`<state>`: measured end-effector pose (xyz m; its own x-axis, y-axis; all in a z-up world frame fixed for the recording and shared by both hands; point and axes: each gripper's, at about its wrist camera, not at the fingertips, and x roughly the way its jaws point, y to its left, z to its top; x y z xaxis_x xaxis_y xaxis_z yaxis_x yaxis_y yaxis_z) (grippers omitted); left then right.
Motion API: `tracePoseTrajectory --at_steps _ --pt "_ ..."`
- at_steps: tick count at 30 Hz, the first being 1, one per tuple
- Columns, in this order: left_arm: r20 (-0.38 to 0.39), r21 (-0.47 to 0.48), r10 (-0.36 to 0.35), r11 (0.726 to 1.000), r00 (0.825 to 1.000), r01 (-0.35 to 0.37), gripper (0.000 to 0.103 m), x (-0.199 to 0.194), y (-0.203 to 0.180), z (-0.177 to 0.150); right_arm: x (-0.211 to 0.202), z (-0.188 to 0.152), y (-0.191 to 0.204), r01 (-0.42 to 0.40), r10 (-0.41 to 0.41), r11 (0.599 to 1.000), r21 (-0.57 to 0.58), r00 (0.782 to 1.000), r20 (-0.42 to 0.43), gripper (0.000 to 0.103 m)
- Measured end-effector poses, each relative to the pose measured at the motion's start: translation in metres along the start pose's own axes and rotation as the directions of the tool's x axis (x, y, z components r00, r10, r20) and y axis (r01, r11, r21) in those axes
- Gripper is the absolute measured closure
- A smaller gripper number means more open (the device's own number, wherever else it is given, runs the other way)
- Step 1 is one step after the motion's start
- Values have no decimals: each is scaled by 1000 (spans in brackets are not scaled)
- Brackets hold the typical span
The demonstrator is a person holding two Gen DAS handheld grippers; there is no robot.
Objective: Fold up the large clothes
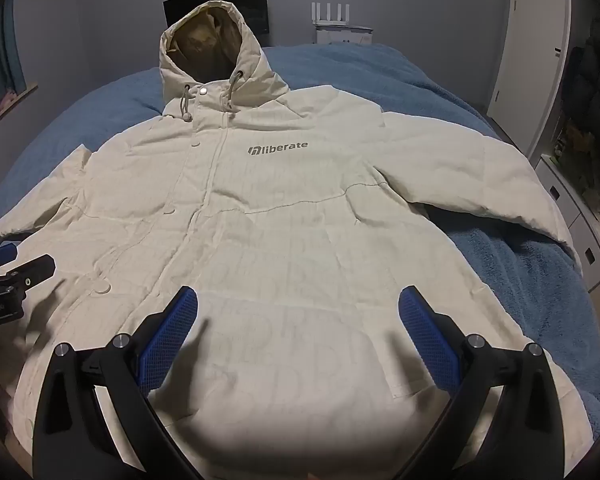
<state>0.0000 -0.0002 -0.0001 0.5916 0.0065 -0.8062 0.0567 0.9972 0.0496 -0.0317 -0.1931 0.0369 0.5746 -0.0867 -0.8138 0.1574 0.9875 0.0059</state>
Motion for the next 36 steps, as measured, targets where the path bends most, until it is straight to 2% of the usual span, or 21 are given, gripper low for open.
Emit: tracePoseTrajectory --at_steps 36 --pt "-9 -10 -5 1000 1000 4 6 3 1 -1 2 0 -1 -7 7 1000 7 1000 -5 6"
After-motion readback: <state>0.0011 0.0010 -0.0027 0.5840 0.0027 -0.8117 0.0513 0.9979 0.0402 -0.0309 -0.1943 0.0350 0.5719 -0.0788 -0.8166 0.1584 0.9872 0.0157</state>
